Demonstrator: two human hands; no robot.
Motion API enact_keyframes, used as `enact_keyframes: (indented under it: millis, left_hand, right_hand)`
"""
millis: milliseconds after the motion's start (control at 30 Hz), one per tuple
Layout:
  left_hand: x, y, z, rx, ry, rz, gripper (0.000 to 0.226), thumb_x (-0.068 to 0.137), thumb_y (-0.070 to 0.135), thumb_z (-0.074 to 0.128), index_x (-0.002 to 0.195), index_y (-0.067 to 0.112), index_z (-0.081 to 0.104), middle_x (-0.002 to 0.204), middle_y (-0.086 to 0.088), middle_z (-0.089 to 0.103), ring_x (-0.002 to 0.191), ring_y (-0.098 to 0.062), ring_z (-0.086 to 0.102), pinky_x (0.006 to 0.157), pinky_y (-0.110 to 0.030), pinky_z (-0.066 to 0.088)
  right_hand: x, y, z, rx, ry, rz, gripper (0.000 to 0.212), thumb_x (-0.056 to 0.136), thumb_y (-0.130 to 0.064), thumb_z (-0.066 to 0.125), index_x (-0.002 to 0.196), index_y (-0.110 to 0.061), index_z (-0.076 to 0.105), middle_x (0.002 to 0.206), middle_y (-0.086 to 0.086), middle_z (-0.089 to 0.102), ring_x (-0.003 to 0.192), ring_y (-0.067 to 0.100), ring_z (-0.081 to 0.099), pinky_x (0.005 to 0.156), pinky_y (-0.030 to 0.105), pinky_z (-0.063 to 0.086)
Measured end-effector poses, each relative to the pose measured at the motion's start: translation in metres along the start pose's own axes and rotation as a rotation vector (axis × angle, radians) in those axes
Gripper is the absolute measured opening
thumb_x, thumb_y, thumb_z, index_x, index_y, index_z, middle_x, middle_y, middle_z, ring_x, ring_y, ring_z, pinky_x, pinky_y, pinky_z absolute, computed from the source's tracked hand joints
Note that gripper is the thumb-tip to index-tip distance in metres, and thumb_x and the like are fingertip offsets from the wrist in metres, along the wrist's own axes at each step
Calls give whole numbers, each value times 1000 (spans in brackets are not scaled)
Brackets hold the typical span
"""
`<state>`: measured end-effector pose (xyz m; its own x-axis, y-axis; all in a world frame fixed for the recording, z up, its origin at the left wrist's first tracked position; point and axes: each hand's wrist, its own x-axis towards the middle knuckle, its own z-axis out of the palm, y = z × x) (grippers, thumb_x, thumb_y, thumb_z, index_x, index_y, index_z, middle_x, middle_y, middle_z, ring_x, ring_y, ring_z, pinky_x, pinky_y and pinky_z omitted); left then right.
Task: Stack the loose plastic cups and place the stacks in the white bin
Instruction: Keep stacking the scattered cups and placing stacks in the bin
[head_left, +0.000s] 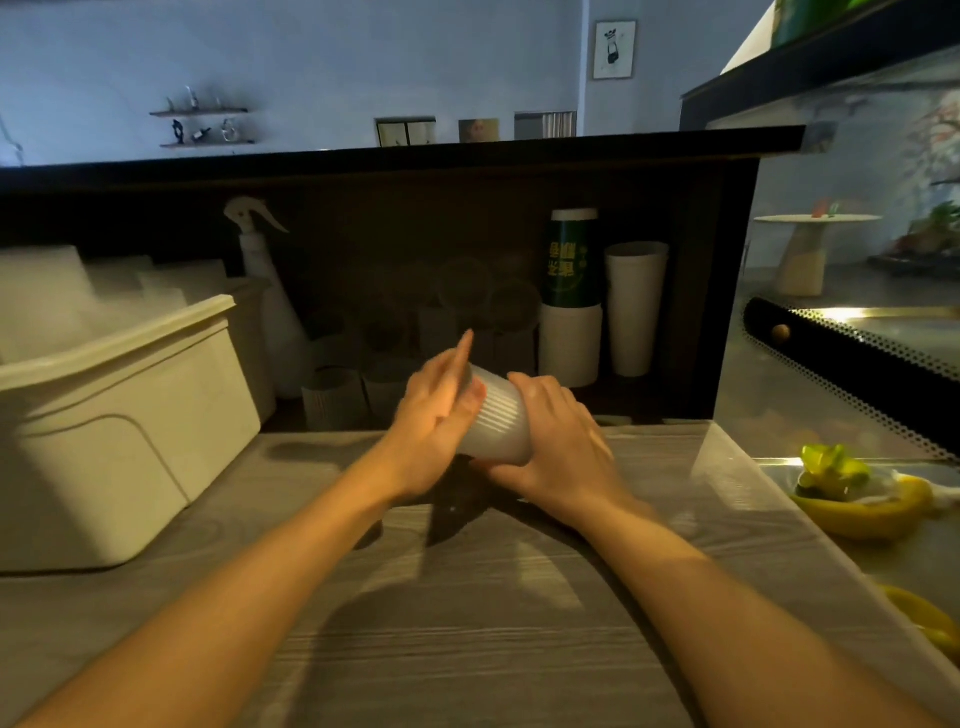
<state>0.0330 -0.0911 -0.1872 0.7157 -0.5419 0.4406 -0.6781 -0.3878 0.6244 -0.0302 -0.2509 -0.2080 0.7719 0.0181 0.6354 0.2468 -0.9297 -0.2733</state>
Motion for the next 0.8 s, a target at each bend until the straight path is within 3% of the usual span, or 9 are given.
enact_keyframes:
  millis: [67, 133, 267, 367, 467, 567, 800]
  left_hand:
    - [-2, -1, 8, -101, -49, -41, 62, 89, 69, 18, 145, 52, -3, 155, 22, 10, 142, 3, 4, 121, -34, 5]
    - [1, -4, 4, -205, 22, -35, 64, 87, 74, 19, 146, 51, 9, 152, 23, 18, 146, -2, 10, 123, -38, 10]
    - [8, -20, -17, -42, 485, -81, 56, 94, 50, 52, 143, 26, 42, 135, 8, 47, 131, -14, 43, 110, -38, 37]
    - [5, -53, -38, 254, 679, -241, 60, 91, 40, 64, 142, 16, 43, 139, -7, 46, 129, -26, 42, 106, -45, 39]
    - [3, -79, -56, 291, 676, -530, 80, 87, 41, 70, 149, 10, 30, 149, -13, 34, 137, -34, 32, 110, -48, 32]
    - [7, -99, -59, 253, 558, -715, 90, 82, 45, 74, 148, 5, 27, 150, -19, 30, 137, -40, 32, 109, -50, 33]
    - [20, -115, -58, 177, 564, -767, 70, 83, 34, 75, 135, 0, 43, 136, -23, 50, 124, -42, 49, 99, -48, 43]
  right_hand:
    - [-1, 2, 0, 10, 4, 4, 88, 68, -48, 78, 140, -22, 35, 126, -3, 45, 113, 15, 45, 93, 32, 39]
    - [-1, 5, 0, 22, 34, 27, 87, 67, -50, 78, 138, -22, 37, 123, -3, 47, 111, 16, 46, 92, 35, 41]
    - [0, 7, 1, 47, 67, 81, 89, 67, -50, 78, 140, -21, 35, 122, -1, 46, 110, 18, 47, 92, 35, 41]
    - [-1, 8, 2, 67, 78, 104, 89, 68, -51, 79, 140, -22, 35, 122, -2, 45, 109, 15, 46, 92, 34, 42]
    - [0, 8, 4, 79, 86, 112, 87, 68, -51, 79, 138, -23, 36, 120, -3, 45, 108, 16, 47, 91, 36, 43]
    - [-1, 7, 5, 97, 99, 118, 86, 68, -51, 80, 138, -23, 37, 120, -3, 46, 107, 16, 48, 90, 37, 44]
    - [1, 10, 8, 123, 93, 142, 82, 67, -53, 78, 134, -26, 38, 119, -5, 44, 107, 15, 48, 89, 43, 48]
